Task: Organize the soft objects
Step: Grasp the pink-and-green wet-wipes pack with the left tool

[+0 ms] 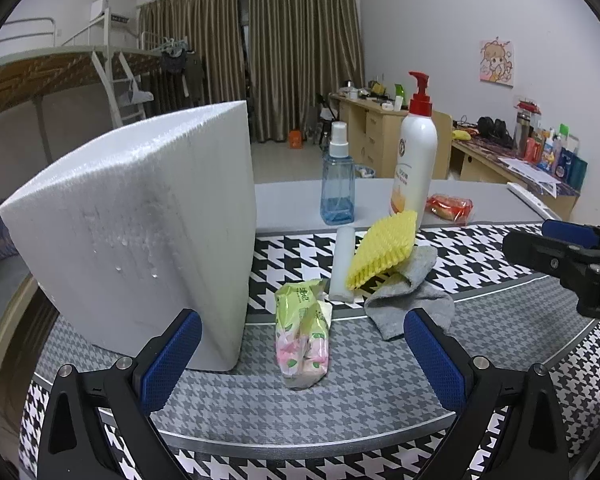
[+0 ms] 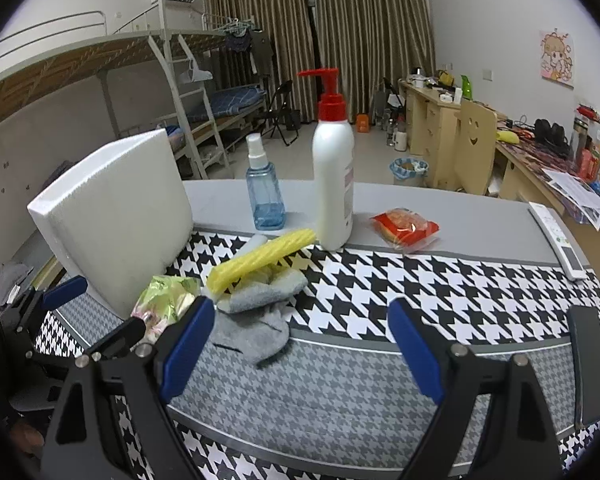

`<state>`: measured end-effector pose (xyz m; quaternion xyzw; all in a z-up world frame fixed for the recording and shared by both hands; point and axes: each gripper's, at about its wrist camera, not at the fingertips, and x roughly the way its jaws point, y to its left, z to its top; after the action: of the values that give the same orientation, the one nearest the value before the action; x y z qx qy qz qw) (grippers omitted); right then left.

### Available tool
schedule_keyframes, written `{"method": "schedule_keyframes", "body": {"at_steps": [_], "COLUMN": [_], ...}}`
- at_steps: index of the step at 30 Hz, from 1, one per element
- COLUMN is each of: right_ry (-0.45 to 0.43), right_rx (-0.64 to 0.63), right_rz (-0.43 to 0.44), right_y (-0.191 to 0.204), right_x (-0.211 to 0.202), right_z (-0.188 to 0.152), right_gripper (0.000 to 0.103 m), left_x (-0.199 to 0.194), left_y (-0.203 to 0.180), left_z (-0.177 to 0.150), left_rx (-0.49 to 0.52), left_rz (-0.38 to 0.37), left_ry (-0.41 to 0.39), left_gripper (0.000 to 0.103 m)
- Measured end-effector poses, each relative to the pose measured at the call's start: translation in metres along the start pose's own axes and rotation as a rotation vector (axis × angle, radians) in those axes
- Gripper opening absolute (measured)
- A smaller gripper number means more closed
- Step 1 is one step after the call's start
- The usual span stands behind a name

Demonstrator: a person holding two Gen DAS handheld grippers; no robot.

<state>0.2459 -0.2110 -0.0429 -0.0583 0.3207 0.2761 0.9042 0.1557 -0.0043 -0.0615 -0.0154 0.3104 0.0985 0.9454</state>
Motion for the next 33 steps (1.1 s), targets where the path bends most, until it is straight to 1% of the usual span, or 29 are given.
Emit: {"method": "schedule_keyframes", "body": {"at_steps": [6,9,11,15,18,20,23,26,31,33], "right_ry": [0.024,0.030,0.033,0.040,0.049,0.053,0.065,0.079,0.103,0.109], "right_rx": [-0.001,-0.003,-0.004,0.002,0.003,0.002,-0.001,0.002,-0.011,-0.015], "right_rz": [0.012,0.018,0.021,0.021,0.025,0.031,0.038,0.047,0.063,0.069], "right_y": [-0.002,-0.002,-0.002,-0.002,-0.003,-0.002,-0.001,-0.001,0.003,0.004], "right_x": [0.008,0.010,0.011,0.015,0.017,0.019,0.023,0.027,0.034,0.036], "right_z": [-0.003,-0.004,-0.005,-0.005,-0.005,-0.005,-0.007,-0.009,-0.012,-0.013], "right_gripper": [0.091,0.091,0.091,0.091,0.091,0.091,0.091,0.091,0.091,0.091], "left_x": [0.008,0.013,0.017,0.022,0.026,0.030,0.037,0.041,0.044,0.047], "left_y": [-0.003,-0.004,-0.007,-0.010,-0.007,-0.007,-0.008,-0.004,-0.003,-0.002], "left_z": [-0.003,-0.004,-0.006,-0.008,-0.008,-0.009,-0.012,-0.013,-0.015,-0.015], "left_rx": [0.008,0.004,0.007,0.022,0.009,0.006,0.017,0.003,0.000,-0.007], "left_rz": [0.004,0.009,-0.001,-0.007,0.010,0.012,0.017,0.032,0.031,0.029], "left_ry": [0.032,0.054,0.076,0.087,0.098,0.118,0.149,0.164,0.181,0.195], "left_gripper": [0.100,0.096,0.093,0.093,0.092,0.087,0.083,0.082,0.082,0.080]}}
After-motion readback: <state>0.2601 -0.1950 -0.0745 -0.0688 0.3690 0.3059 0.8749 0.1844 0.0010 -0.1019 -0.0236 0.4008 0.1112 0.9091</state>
